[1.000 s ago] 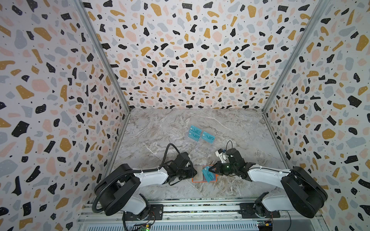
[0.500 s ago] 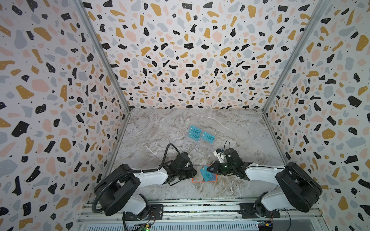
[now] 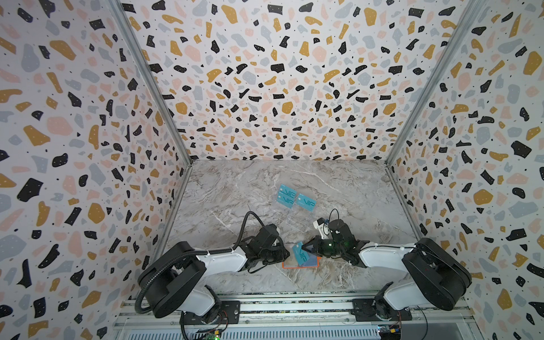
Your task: Put the credit cards into the card holder
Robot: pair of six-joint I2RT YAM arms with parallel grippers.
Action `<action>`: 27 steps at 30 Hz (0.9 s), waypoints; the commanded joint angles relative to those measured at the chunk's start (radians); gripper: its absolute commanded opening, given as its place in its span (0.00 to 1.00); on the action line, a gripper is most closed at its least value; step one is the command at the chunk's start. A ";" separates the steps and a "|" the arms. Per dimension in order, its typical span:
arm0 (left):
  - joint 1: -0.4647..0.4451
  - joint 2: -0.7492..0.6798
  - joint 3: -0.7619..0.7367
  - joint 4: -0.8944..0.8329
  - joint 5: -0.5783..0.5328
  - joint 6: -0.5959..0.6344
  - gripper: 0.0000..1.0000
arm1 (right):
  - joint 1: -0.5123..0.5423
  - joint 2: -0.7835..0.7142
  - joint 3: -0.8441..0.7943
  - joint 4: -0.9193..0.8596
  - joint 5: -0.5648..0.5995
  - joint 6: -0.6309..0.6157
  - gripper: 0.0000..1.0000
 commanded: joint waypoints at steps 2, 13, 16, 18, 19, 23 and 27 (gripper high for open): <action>-0.004 -0.007 -0.018 -0.010 -0.006 -0.004 0.22 | 0.020 0.023 -0.042 0.113 0.060 0.072 0.00; -0.005 -0.008 -0.015 -0.017 -0.004 -0.004 0.22 | 0.039 0.034 -0.105 0.234 0.132 0.086 0.00; -0.007 -0.005 -0.012 -0.016 -0.002 -0.003 0.22 | 0.039 0.045 -0.117 0.271 0.142 0.089 0.00; -0.007 -0.005 -0.012 -0.017 0.000 -0.002 0.22 | 0.044 0.059 -0.124 0.309 0.143 0.094 0.00; -0.007 -0.005 -0.010 -0.018 0.001 -0.002 0.22 | 0.048 0.064 -0.126 0.323 0.149 0.100 0.00; -0.008 -0.003 -0.010 -0.019 0.001 -0.002 0.22 | 0.071 0.080 -0.139 0.367 0.191 0.109 0.00; -0.008 -0.006 -0.012 -0.019 0.002 -0.004 0.22 | 0.082 0.111 -0.155 0.441 0.194 0.140 0.00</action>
